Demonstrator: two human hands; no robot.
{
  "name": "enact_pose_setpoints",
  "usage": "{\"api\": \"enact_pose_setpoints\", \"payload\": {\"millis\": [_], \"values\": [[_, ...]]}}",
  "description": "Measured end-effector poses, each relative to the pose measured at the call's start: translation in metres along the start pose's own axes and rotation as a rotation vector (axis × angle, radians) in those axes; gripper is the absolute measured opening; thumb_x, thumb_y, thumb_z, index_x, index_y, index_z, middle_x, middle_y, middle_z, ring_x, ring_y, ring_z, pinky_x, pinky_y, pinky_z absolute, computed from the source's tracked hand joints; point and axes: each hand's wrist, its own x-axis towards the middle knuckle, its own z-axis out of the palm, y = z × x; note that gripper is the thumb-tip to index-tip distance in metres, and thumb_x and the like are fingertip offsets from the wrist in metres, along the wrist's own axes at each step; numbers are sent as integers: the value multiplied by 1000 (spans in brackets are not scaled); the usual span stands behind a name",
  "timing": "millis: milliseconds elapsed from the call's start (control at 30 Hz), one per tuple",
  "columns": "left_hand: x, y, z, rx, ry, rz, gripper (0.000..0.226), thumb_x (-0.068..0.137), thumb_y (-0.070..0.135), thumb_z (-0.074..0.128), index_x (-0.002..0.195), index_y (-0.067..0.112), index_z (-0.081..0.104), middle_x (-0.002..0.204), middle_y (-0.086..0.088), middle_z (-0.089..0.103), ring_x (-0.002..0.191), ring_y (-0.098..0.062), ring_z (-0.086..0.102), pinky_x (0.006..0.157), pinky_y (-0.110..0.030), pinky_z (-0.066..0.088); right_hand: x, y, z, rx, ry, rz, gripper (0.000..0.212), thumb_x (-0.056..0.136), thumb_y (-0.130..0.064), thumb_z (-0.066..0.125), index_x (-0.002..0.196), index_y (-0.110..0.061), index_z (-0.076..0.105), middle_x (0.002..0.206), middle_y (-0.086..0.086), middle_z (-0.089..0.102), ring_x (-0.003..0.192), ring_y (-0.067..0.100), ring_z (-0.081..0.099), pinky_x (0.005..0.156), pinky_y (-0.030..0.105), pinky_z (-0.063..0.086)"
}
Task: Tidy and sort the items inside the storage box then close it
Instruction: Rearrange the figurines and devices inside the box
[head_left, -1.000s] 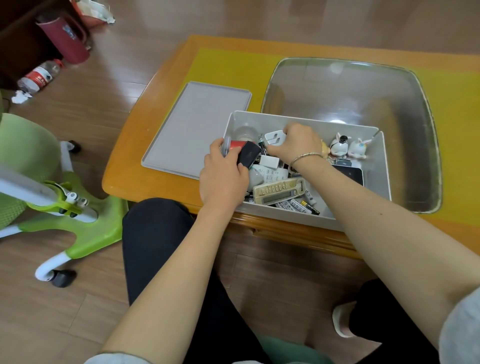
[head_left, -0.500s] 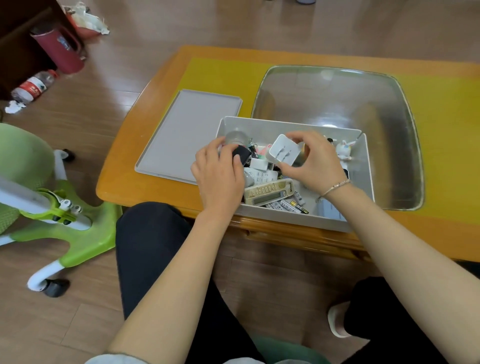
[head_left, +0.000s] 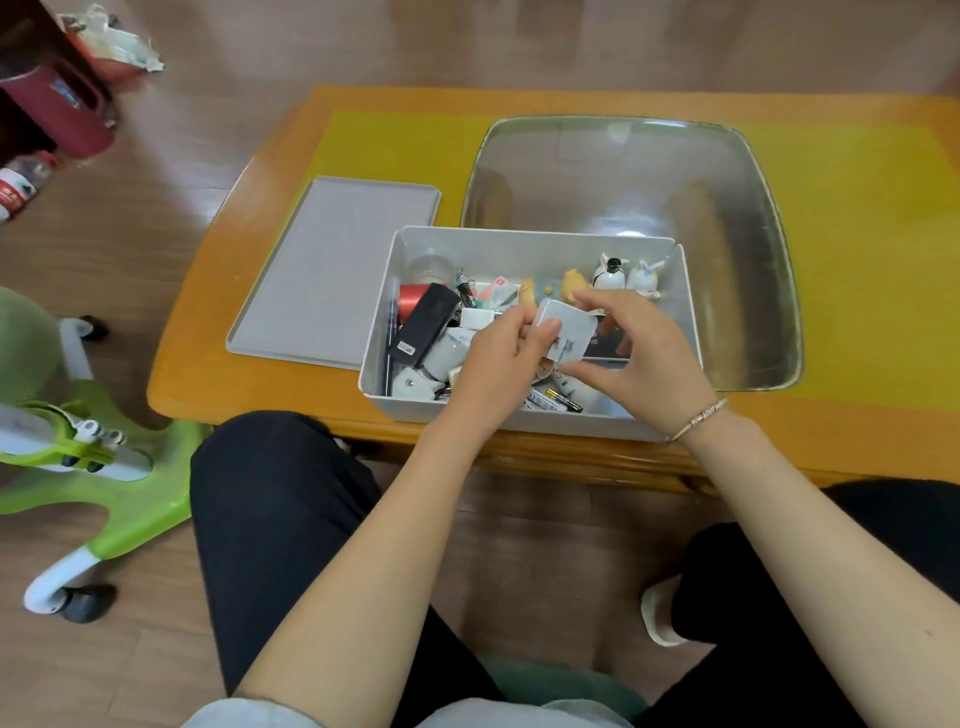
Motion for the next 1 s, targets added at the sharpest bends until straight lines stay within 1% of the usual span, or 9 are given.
{"api": "enact_pose_setpoints", "payload": {"millis": [67,167,300,400,567,667,800,933,1000], "values": [[1,-2,-2,6,4,15,10,100,30,48,100,25,56,80,16,57,73,6,56,63,-12,45,-5,3,-1,118,23,76,51,81,-19,71,127,-17,52,111,1,59,86,10,55,74,17,49],[2,-2,-5,-35,-36,5,12,99,26,50,110,26,55,93,16,59,89,-12,61,78,-34,55,-9,7,1,329,45,219,36,92,-13,55,128,-21,52,110,0,63,87,17,61,77,29,53],[0,2,-3,-38,-93,41,16,97,24,55,112,26,58,96,8,62,87,-21,60,79,-40,54,-10,10,8,417,11,252,30,95,-18,51,125,-23,54,103,3,65,79,8,65,67,19,52],[1,2,1,-5,-94,60,23,94,23,59,118,23,60,104,-3,64,88,-28,59,81,-43,52,-10,12,10,459,11,266,28,94,-20,54,122,-24,56,94,0,67,72,11,66,64,21,55],[1,1,2,-21,-63,100,31,92,24,63,122,28,61,106,0,64,87,-17,58,76,-26,53,-11,14,10,524,6,296,23,95,-19,51,118,-18,56,94,1,68,75,16,69,69,32,58],[0,2,3,-43,-106,82,46,80,35,74,117,49,52,99,20,60,79,2,58,70,-15,53,-10,13,10,573,45,317,25,95,-12,51,119,-9,54,99,-4,66,83,4,68,69,19,56],[2,2,14,47,-99,73,73,82,37,73,143,26,34,98,30,50,86,19,52,67,-4,46,-10,10,12,626,54,355,21,96,-8,48,116,-12,50,104,-2,65,93,1,64,76,16,54],[2,-2,17,81,-52,115,52,93,29,61,139,23,38,95,26,53,83,19,53,65,-2,41,-9,11,13,651,34,374,17,96,-11,49,113,-11,52,107,5,67,95,7,66,81,23,55],[1,-2,17,101,-32,138,45,96,29,55,138,23,39,105,20,57,90,14,52,70,-4,40,-8,13,13,660,4,388,17,95,-14,52,112,-12,51,108,5,68,96,11,67,80,27,56]]}}
